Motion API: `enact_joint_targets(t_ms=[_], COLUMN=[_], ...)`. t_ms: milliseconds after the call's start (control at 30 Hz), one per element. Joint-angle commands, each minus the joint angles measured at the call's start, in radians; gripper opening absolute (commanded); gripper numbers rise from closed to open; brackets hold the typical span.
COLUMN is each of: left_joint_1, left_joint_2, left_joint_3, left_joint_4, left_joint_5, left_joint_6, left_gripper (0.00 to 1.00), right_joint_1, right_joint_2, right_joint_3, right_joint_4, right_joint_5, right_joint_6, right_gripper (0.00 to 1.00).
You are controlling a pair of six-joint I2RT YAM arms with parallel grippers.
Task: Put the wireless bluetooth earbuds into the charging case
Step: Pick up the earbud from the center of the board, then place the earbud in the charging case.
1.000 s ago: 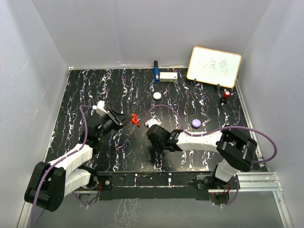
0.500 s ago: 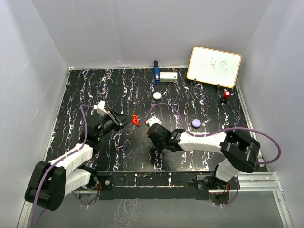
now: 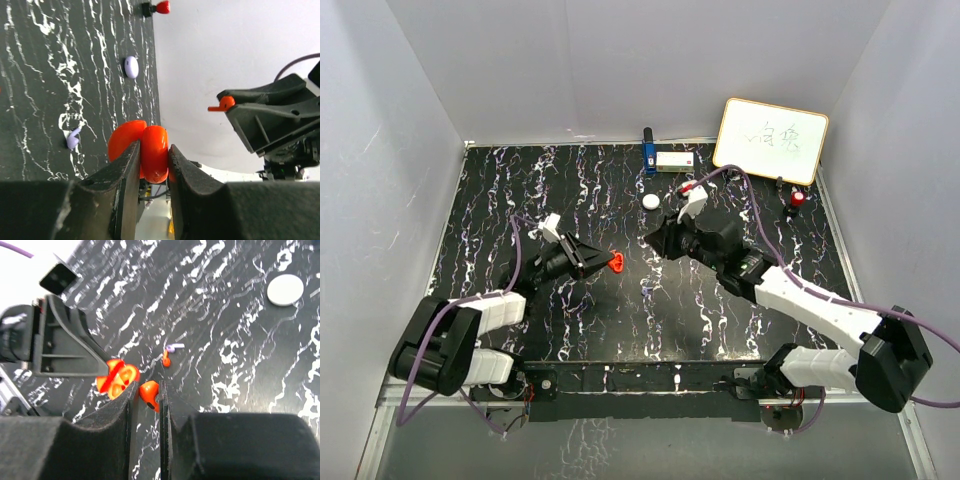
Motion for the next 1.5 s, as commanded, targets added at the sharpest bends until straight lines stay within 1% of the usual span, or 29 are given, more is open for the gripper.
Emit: enact_joint_targets(t_ms=[0,133,267,533,900,1267,1467], left_joint_1=[0.005,0.005,0.005,0.002,-0.02,-0.062,-0.068], left_joint_2=[0.029,0.066,0.112,0.17,0.194,0.249,0.247], left_joint_3=[0.051,0.061,0.061,0.081,0.104,0.131,0.138], left_joint_4=[0.141,0.223,0.34,0.451,0.459,0.522,0.515], left_joint_5=[0.128,0.173,0.192,0.21,0.176,0.171,0.166], left_joint_6=[-0.063,-0.133,-0.194,-0.276,-0.293,-0.325,-0.324], left_gripper=[0.0,0.0,0.0,0.0,0.0,0.0,0.0], right_joint_1=[-0.043,-0.083,-0.111,-0.124,-0.125,-0.125,-0.124], right_joint_2=[-0.031,-0.034,-0.032,-0.015,0.025,0.06,0.072], right_joint_3=[-0.022,-0.046,-0.079,-0.141,-0.199,-0.217,-0.233], right_joint_4=[0.192,0.279,0.366,0.544,0.738,0.806,0.822], right_joint_5=[-0.129,-0.199,-0.257,-0.309,-0.336,-0.373,-0.387], right_joint_6=[0.013,0.051,0.096,0.158,0.217,0.225,0.226], right_gripper=[0.0,0.0,0.0,0.0,0.0,0.0,0.0])
